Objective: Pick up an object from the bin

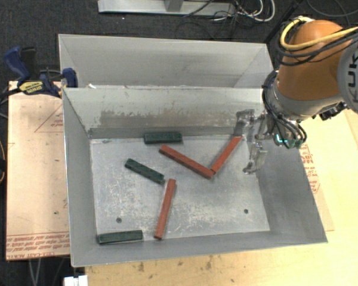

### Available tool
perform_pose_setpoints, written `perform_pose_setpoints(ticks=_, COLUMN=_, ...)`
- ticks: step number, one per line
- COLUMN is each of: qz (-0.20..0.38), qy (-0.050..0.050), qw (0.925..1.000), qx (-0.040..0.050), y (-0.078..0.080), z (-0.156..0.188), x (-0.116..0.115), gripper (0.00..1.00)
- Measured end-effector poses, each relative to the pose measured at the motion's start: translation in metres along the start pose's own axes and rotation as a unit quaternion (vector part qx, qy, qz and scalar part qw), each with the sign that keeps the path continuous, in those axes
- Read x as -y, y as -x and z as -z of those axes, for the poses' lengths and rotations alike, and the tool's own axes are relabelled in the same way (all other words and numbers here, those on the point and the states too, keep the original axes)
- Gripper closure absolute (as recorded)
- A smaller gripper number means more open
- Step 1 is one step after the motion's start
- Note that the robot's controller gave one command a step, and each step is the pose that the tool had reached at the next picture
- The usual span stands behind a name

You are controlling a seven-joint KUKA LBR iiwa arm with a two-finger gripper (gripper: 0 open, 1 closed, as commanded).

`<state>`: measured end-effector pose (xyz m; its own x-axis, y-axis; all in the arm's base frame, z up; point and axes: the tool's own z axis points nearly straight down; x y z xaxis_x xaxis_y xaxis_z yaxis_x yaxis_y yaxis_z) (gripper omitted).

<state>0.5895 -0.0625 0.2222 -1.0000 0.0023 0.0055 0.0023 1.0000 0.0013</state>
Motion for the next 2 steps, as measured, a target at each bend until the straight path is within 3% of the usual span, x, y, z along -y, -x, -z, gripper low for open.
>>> perform_pose_setpoints(ticks=1, qz=0.001, qy=0.0, qw=1.0, qx=0.0035, y=0.001, z=0.004, x=0.0, gripper=0.0)
perform_pose_setpoints(ticks=2, qz=0.044, qy=-0.001, qw=0.999, qx=0.006, y=0.009, z=-0.044, x=-0.009, gripper=0.0)
